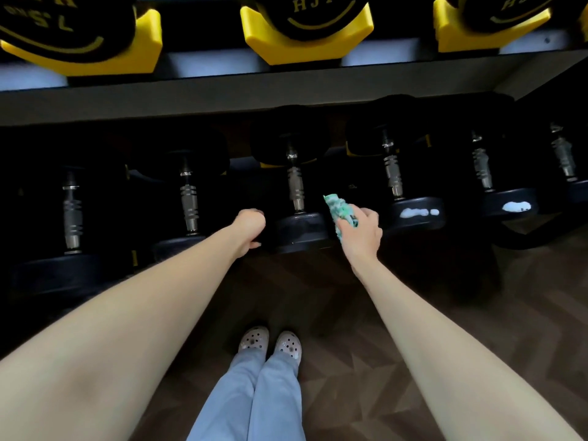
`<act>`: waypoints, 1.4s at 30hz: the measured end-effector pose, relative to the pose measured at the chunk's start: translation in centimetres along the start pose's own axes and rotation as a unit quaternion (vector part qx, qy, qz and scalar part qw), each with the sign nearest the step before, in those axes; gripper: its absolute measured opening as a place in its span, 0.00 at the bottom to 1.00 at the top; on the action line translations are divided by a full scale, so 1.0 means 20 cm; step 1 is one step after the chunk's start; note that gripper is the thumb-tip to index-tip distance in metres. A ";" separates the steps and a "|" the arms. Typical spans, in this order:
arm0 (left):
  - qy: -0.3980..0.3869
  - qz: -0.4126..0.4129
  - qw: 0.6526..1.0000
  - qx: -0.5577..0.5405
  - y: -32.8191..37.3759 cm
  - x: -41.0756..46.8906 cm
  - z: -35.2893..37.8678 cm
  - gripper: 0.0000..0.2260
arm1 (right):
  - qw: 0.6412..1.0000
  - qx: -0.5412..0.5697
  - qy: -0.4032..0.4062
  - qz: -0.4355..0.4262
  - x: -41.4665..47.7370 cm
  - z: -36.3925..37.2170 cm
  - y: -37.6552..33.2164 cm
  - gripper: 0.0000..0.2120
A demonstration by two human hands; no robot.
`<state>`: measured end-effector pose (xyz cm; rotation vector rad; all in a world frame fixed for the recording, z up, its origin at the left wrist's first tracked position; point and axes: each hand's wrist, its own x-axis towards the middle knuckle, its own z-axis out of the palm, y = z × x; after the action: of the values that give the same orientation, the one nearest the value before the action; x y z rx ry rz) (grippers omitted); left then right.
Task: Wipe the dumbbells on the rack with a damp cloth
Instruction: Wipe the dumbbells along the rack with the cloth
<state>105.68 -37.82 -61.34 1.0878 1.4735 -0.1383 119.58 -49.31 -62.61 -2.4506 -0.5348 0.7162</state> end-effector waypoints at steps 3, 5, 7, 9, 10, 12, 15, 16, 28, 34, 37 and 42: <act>-0.016 0.007 1.000 -0.001 -0.05 0.03 -0.01 0.21 | 0.987 -0.109 -0.008 -0.118 -0.07 0.09 -0.03 0.18; -0.025 0.008 1.000 0.008 -0.07 0.04 -0.03 0.23 | 0.964 -0.170 -0.013 -0.206 -0.13 0.11 -0.05 0.18; -0.034 0.006 0.999 0.012 -0.08 0.05 -0.05 0.24 | 0.928 -0.224 -0.057 -0.292 -0.16 0.12 -0.05 0.19; -0.040 0.003 0.999 0.015 -0.08 0.04 -0.06 0.25 | 0.877 -0.290 -0.122 -0.364 -0.17 0.12 -0.05 0.19; -0.042 0.001 0.999 0.018 -0.08 0.04 -0.06 0.25 | 0.839 -0.331 -0.132 -0.412 -0.16 0.12 -0.05 0.19; -0.046 -0.005 0.998 0.030 -0.07 0.04 -0.07 0.26 | 0.772 -0.379 -0.130 -0.494 -0.14 0.10 -0.05 0.21; -0.050 -0.010 0.997 0.066 -0.05 0.05 -0.08 0.25 | 0.665 -0.476 -0.178 -0.547 -0.11 0.05 -0.03 0.21; -0.050 -0.010 0.996 0.075 -0.04 0.05 -0.08 0.24 | 0.655 -0.483 -0.175 -0.554 -0.11 0.01 -0.03 0.22; 0.030 0.010 0.989 0.147 0.08 0.22 0.00 0.14 | 0.972 -0.146 -0.073 -0.166 0.21 -0.16 -0.03 0.17; -0.037 -0.018 0.983 0.179 0.18 0.37 0.02 0.05 | 0.982 -0.063 -0.105 -0.145 0.47 0.01 -0.28 0.16; -0.114 -0.066 0.970 0.205 0.21 0.39 0.03 0.09 | 0.961 -0.117 -0.082 -0.239 0.52 0.04 -0.37 0.17; -0.156 -0.122 0.967 0.158 0.20 0.47 -0.04 0.14 | 0.886 -0.211 -0.102 -0.401 0.61 0.22 -0.40 0.18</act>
<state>109.53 -30.16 -66.85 1.0731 1.3174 -0.7075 124.80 -35.30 -65.70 -2.1877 -1.8065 0.5226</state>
